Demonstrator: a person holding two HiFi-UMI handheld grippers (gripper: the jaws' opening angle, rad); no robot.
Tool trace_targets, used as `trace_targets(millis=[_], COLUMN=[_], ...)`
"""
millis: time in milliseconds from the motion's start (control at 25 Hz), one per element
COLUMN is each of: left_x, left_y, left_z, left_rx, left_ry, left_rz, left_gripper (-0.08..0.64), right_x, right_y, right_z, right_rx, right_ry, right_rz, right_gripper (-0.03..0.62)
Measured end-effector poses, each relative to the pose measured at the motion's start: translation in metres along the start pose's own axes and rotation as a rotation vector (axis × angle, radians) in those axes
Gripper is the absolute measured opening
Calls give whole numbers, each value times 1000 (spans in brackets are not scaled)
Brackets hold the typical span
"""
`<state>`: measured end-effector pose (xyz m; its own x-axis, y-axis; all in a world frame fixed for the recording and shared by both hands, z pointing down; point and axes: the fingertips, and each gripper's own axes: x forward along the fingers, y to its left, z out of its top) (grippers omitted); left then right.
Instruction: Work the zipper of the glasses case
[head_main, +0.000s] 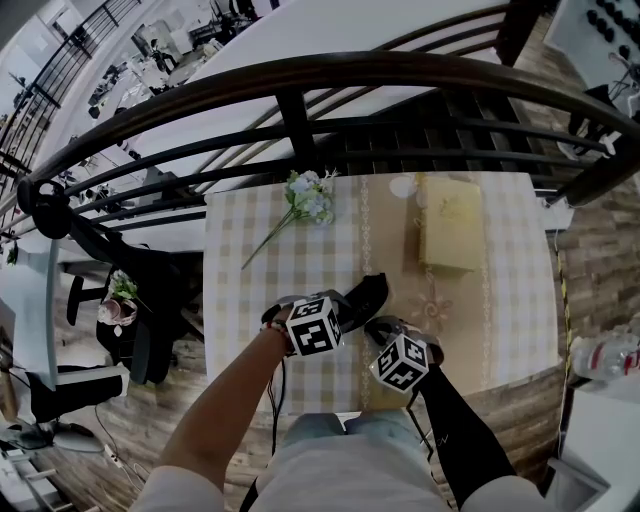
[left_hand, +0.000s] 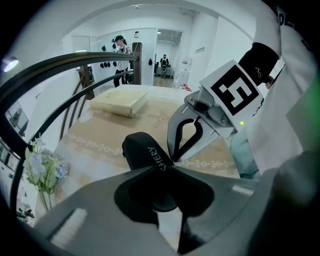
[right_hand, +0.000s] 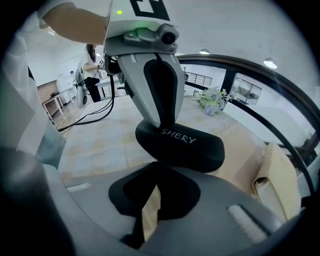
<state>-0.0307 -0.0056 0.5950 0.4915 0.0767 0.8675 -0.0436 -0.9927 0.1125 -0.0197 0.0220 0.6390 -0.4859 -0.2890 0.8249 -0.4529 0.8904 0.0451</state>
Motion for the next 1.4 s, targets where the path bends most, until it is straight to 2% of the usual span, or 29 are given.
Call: trace_targets(millis=[520, 680, 880, 1040, 1240, 1320, 1400], left_x=[-5, -12, -12, -9, -1, 1, -2], left_y=[0, 8, -5, -17, -44, -48, -43], left_z=[1, -10, -17, -16, -11, -9, -6], left_rx=[7, -17, -78, -66, -45, -20, 1], left_ry=[-22, -16, -15, 5, 15, 24, 22], left_rz=[16, 47, -20, -67, -202, -212, -183], left_gripper=[65, 149, 118, 118, 118, 118, 118], right_x=[2, 1, -1, -5, -13, -14, -15], right_y=[19, 18, 17, 5, -22, -27, -28], right_z=[10, 13, 11, 2, -6, -9, -11], right_rx=[-5, -18, -34, -25, -7, -20, -28], right_ry=[-15, -25, -13, -3, 7, 15, 18], right_rz=[39, 41, 43, 15, -42, -46, -43], right_gripper=[29, 29, 29, 29, 29, 29, 29])
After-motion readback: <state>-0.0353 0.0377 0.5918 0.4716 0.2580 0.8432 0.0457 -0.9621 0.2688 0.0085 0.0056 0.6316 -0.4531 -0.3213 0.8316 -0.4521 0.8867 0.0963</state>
